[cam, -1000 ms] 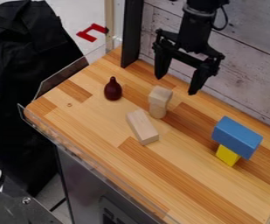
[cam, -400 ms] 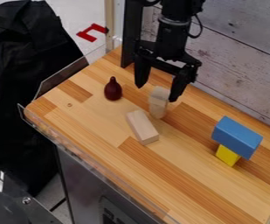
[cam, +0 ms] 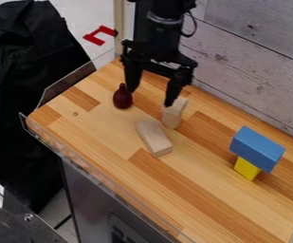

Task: Put the onion on top of the tower

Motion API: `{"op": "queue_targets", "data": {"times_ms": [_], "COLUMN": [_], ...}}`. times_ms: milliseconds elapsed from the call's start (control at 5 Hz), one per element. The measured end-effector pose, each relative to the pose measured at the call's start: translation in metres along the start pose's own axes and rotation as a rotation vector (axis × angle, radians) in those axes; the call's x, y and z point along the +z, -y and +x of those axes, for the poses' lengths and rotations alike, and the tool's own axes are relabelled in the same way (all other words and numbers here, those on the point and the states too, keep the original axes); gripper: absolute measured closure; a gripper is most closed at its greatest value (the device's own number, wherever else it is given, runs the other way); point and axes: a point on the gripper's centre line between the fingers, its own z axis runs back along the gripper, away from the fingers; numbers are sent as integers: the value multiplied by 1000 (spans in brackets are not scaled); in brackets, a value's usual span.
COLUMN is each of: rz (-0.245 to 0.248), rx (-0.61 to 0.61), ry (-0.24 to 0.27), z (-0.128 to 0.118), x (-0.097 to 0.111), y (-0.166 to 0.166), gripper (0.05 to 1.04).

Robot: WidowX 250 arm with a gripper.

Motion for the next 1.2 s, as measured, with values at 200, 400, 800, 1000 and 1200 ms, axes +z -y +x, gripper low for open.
{"op": "queue_targets", "data": {"times_ms": [200,400,800,1000,1200], "rz": [13,8,-6,-20,-26], "rx": [36,69,112,137,153], "ry": [-10,-2,2,-6,-7], "z": [0,2,10,16,18], "x": [0,1,-5,-10,-11], "y": [-14,-26,-36,-40,-45], "gripper": [83,83,83,83,83]}}
